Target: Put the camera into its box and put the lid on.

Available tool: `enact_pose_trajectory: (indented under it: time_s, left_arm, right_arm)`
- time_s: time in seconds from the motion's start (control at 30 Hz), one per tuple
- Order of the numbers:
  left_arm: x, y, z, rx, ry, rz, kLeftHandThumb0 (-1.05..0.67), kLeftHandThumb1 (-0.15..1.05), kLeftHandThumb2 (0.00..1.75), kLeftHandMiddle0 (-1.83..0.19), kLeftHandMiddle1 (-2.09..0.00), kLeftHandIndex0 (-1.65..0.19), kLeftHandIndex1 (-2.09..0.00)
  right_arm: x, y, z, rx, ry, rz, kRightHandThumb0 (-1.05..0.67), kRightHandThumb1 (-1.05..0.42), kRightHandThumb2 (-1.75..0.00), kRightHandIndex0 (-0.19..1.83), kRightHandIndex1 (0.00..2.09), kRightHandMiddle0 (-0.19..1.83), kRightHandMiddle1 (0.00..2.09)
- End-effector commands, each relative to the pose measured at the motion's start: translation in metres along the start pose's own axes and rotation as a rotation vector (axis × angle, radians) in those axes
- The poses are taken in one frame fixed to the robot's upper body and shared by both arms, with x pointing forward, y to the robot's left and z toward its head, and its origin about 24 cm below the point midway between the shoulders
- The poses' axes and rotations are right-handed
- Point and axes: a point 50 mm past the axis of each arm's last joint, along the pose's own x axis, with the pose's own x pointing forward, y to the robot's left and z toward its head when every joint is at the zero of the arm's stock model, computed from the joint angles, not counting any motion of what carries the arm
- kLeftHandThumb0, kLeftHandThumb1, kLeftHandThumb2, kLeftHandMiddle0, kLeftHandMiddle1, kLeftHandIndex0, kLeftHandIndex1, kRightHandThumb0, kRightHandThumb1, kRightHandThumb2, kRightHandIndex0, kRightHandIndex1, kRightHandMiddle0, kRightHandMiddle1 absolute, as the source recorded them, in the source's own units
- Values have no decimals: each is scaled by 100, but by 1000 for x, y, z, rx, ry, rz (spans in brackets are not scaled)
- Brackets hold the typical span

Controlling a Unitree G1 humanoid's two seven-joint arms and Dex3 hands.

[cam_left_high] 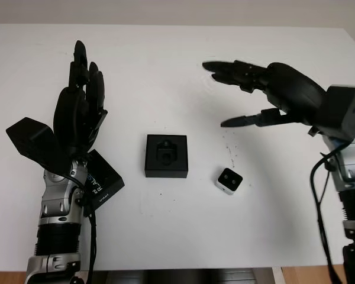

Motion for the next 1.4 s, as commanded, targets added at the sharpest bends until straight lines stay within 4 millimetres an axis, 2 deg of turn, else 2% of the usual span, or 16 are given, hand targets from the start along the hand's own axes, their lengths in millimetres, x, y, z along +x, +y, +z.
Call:
enact_pose_trajectory:
  time_s: [0.0,0.27,0.47,0.67,0.8,1.13,1.37]
  left_arm:
    - [-3,2,3,9,-12,-5,-76,105,52,19,0,19,0]
    - [-2,2,2,0,-9,-9,-76,105,53,19,0,19,0]
    - [-1,2,3,6,-10,-6,-76,105,51,19,0,19,0]
    - [0,1,3,4,-9,-13,-76,105,51,19,0,19,0]
    - [1,0,3,2,-7,-8,-77,105,50,19,0,19,0]
    - [0,1,3,3,-8,-6,-77,105,50,19,0,19,0]
    - [0,1,3,-4,-9,-8,-76,105,50,19,0,19,0]
  right_arm:
    - [-6,-7,9,-104,-1,19,-52,-77,-5,39,16,43,19]
    - [-32,-5,24,-321,62,165,-47,-78,-6,37,9,41,10]
    - [-39,-4,39,-401,111,267,-44,-82,-6,33,7,38,7]
    - [-44,2,45,-439,76,335,-44,-81,-6,34,6,38,6]
    - [-45,10,45,-444,15,315,-41,-79,-5,39,9,43,8]
    - [-40,37,27,-430,-65,339,-40,-78,-5,45,11,48,10]
    - [-41,44,21,-430,-81,340,-40,-79,-5,46,11,50,11]
